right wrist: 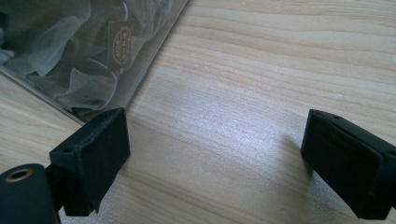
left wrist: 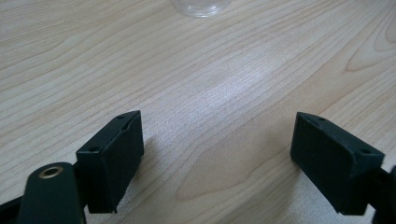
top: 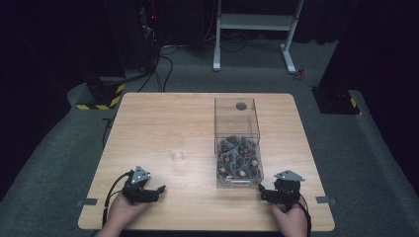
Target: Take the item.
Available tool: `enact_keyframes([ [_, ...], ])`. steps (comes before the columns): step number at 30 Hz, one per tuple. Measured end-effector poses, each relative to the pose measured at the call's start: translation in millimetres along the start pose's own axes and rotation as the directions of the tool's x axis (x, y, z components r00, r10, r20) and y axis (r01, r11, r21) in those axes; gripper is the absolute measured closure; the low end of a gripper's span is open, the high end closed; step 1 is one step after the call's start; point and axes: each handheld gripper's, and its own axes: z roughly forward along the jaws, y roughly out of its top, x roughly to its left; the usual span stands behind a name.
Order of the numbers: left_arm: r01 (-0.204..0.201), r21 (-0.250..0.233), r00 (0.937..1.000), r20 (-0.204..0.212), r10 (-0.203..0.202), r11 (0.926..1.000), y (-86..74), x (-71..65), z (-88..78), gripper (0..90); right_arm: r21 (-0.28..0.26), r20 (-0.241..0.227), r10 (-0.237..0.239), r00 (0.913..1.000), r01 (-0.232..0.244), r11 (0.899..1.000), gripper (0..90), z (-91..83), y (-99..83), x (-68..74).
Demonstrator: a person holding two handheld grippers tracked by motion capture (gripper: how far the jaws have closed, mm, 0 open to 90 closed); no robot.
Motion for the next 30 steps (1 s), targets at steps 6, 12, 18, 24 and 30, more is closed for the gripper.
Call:
enact_keyframes([
  [6, 0.003, 0.000, 1.0000, 0.002, -0.003, 1.0000, 0.0, 0.0, 0.0, 17.7, 0.000, -0.001, -0.001, 1.0000, 0.001, 1.000, 7.7, 0.0, 0.0, -0.1],
  [12, 0.007, 0.002, 1.0000, 0.003, -0.007, 1.0000, 0.0, 0.3, -0.6, 18.7, 0.000, -0.006, -0.009, 0.9999, 0.009, 1.000, 7.7, -0.4, -0.4, -0.7],
  [18, 0.007, 0.001, 1.0000, -0.006, -0.007, 1.0000, 0.5, 1.3, -1.1, 21.0, 0.000, -0.011, -0.016, 0.9998, 0.016, 1.000, 7.7, -0.9, -0.8, -1.0],
  [24, 0.011, 0.008, 0.9999, -0.011, -0.011, 0.9999, 1.6, 1.4, -1.6, 22.9, 0.000, -0.011, -0.016, 0.9998, 0.016, 1.000, 7.7, -0.9, -0.8, -1.0],
  [30, 0.011, -0.021, 0.9998, -0.015, -0.011, 0.9997, 4.3, 0.8, -6.7, 26.7, 0.000, -0.011, -0.013, 0.9998, 0.013, 1.000, 7.7, -0.9, -0.9, -0.9],
])
